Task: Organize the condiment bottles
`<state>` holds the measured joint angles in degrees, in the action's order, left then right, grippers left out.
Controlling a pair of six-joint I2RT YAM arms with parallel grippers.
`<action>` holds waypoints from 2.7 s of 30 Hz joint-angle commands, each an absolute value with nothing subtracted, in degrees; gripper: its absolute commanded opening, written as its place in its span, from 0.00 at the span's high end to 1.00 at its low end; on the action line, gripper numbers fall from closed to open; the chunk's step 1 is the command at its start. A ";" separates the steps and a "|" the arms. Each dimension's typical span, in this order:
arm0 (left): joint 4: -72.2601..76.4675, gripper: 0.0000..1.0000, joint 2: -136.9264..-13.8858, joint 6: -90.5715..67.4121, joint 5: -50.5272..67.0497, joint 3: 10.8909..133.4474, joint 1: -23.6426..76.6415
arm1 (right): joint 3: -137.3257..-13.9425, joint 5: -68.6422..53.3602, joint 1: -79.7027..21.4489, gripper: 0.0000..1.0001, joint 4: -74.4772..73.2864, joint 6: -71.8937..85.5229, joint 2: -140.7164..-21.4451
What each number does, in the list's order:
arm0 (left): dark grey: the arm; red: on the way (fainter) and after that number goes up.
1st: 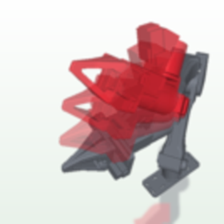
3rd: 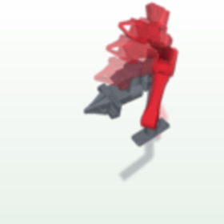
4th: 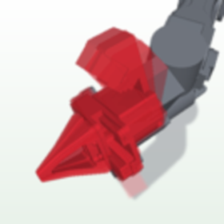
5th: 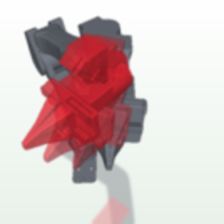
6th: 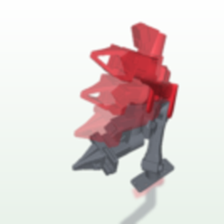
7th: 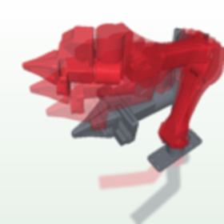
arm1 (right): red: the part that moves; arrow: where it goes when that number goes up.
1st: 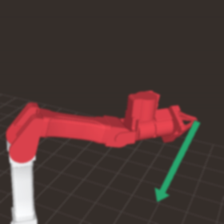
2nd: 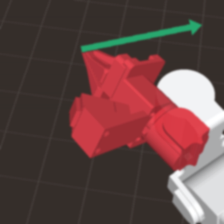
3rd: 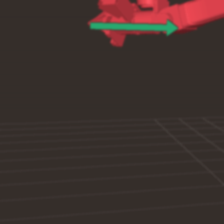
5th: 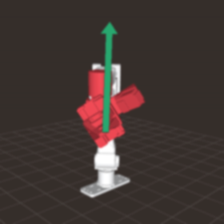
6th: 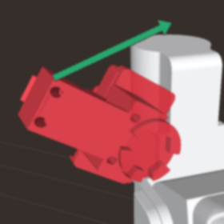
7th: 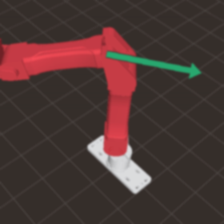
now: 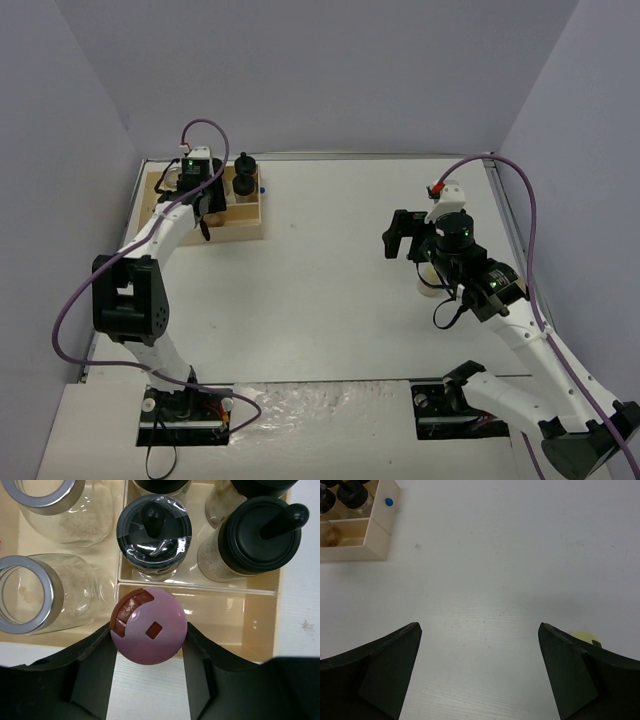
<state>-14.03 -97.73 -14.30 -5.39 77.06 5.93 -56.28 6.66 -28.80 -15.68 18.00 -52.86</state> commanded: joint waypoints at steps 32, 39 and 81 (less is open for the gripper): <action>-4.25 0.17 -96.94 -14.56 -6.94 71.13 5.45 | -47.34 13.92 -15.91 0.00 -22.41 28.89 -60.15; -8.44 0.03 -92.47 -16.28 -6.01 71.31 5.61 | -44.70 12.92 -11.59 0.00 -21.98 28.96 -61.61; -34.88 0.03 -71.71 -12.28 11.19 70.89 7.29 | -79.30 1.80 -40.20 0.78 -4.66 9.97 -103.51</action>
<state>-35.12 -74.55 -13.90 9.31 71.51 6.92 -71.21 2.44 -36.54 -6.93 15.41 -98.43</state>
